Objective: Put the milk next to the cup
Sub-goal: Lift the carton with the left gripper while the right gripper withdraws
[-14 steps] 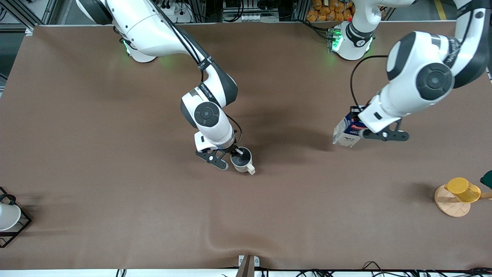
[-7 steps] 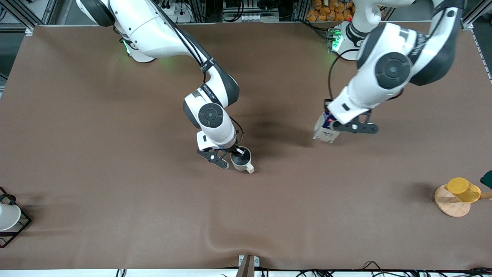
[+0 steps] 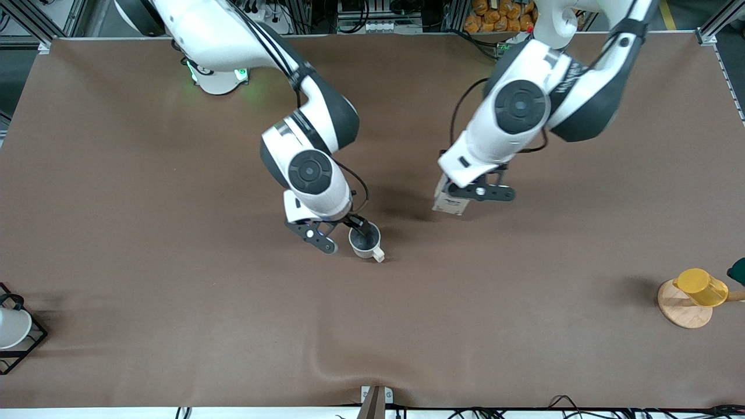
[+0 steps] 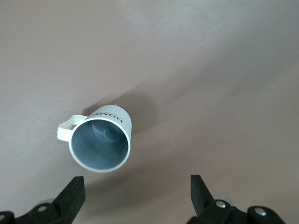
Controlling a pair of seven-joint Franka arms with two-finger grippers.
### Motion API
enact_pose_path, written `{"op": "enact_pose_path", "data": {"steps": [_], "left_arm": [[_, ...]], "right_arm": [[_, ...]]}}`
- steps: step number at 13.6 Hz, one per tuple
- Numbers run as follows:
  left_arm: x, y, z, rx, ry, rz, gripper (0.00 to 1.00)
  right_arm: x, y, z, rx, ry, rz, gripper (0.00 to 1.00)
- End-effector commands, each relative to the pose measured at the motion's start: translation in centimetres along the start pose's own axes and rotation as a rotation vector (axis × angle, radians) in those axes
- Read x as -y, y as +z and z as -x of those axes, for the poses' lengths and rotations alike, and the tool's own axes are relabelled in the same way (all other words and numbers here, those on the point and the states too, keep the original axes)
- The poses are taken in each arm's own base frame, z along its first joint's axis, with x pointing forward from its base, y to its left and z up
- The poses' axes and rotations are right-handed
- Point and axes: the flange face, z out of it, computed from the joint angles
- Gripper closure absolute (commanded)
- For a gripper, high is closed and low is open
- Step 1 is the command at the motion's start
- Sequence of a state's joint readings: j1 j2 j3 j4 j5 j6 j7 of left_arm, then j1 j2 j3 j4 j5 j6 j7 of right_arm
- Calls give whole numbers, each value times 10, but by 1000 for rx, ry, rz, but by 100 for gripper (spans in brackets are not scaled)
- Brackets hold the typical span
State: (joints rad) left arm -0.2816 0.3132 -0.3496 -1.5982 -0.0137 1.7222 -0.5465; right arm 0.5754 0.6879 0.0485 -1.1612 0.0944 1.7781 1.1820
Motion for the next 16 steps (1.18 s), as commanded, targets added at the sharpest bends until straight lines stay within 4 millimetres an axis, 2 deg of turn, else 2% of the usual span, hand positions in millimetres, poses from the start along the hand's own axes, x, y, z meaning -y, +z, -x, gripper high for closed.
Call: {"op": "enact_pose_path", "data": {"steps": [1,3,6,8,11,14,16], "left_arm": [[-41,2,-4,20,-33,27,65],[-63,11,-6,29,-45,33,65],[-86,20,-14,34,-44,51,65],[-101,27,-13,37,-24,49,65],[-121,41,-13,49,0,50,65],[-135,57,-13,65,20,45,65],[-139,64,-15,71,25,44,65]], "right_arm": [[-40,-72,-39,58,-43,-53,0],[-87,-116,-76,103,-93,-62,0],[-154,-172,-117,94,-136,-63,0],[-203,-200,-148,85,-212,-72,0],[-270,-223,-188,94,-310,-84,0],[-310,-236,-211,83,-404,-106,0],[-340,-268,-203,42,-463,-99,0]]}}
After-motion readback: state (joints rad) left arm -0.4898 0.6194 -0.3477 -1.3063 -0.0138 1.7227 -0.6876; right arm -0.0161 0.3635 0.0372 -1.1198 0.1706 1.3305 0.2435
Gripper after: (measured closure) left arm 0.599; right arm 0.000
